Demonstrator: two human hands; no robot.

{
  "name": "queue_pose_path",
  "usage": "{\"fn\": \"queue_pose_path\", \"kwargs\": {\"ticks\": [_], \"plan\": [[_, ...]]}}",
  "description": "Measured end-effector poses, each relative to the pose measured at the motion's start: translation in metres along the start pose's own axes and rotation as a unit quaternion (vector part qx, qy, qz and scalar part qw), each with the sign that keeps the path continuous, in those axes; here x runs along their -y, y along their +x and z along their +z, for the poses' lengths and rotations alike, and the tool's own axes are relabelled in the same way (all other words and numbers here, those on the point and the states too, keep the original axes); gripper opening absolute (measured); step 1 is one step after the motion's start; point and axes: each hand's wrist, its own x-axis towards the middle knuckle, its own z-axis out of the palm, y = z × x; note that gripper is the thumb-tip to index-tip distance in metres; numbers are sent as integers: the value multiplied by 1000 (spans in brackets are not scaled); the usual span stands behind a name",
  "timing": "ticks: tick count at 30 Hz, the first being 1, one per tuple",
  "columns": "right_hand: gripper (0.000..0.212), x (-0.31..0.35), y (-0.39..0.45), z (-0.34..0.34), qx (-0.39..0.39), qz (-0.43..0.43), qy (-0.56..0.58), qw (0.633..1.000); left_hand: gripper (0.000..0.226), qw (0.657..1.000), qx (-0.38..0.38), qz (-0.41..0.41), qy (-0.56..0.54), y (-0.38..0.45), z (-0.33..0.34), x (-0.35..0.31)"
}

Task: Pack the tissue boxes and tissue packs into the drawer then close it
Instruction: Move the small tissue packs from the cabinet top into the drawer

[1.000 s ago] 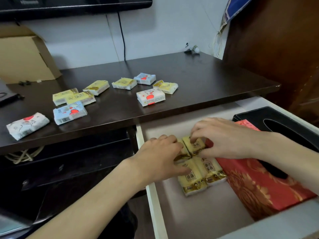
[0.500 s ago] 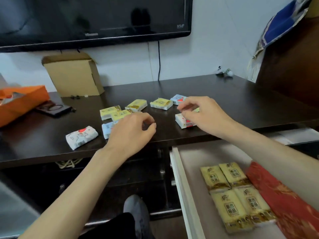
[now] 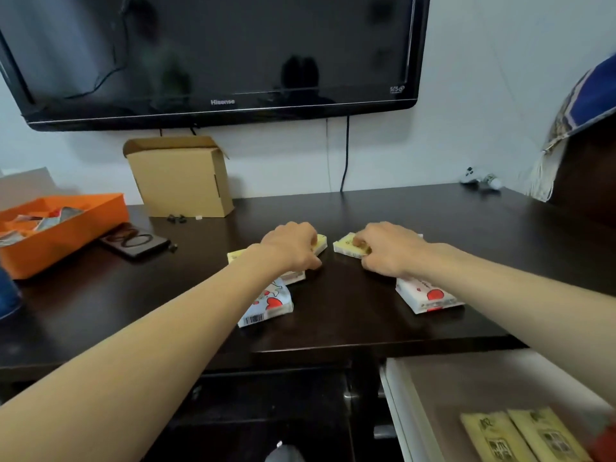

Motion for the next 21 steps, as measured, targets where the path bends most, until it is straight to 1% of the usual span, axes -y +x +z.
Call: {"fn": "queue_pose_path", "kwargs": {"ticks": [2,3,4,6,7,8,10,12,14,16,18,19,21], "plan": [[35,0,0,-4,4,-15,-2,1000,48,1000,-6,9,12,9,2,-2],[42,-1,0,-7,10,-26,12,1000,50,1000,-9,16,9,12,2,-2],[54,-3,0,-10,21,-38,32,999,54,1000,-8,23,4,14,2,-1],[83,-3,-1,-16,57,-65,69,994,66,999,3,37,2,18,0,2],[95,-4,0,-19,79,-70,79,991,71,999,12,42,3,19,-1,5],[103,-4,1,-21,99,-72,85,989,76,999,20,42,2,21,-1,8],[106,-3,5,-22,138,-63,97,984,85,999,37,34,-12,25,0,12],[99,-4,9,-21,173,-49,123,976,93,998,43,20,-27,30,2,15],[92,-5,13,-19,183,-40,145,971,94,998,41,4,-41,34,5,17],[87,-5,15,-18,158,-43,137,977,90,998,36,-7,-55,36,8,19],[88,-5,15,-19,97,-61,68,991,88,998,13,-8,-57,35,9,19],[91,-5,13,-18,62,-68,44,995,87,999,-10,-7,-51,33,8,18],[95,-6,8,-18,-9,-69,37,997,84,996,-77,-7,-34,26,3,15]]}}
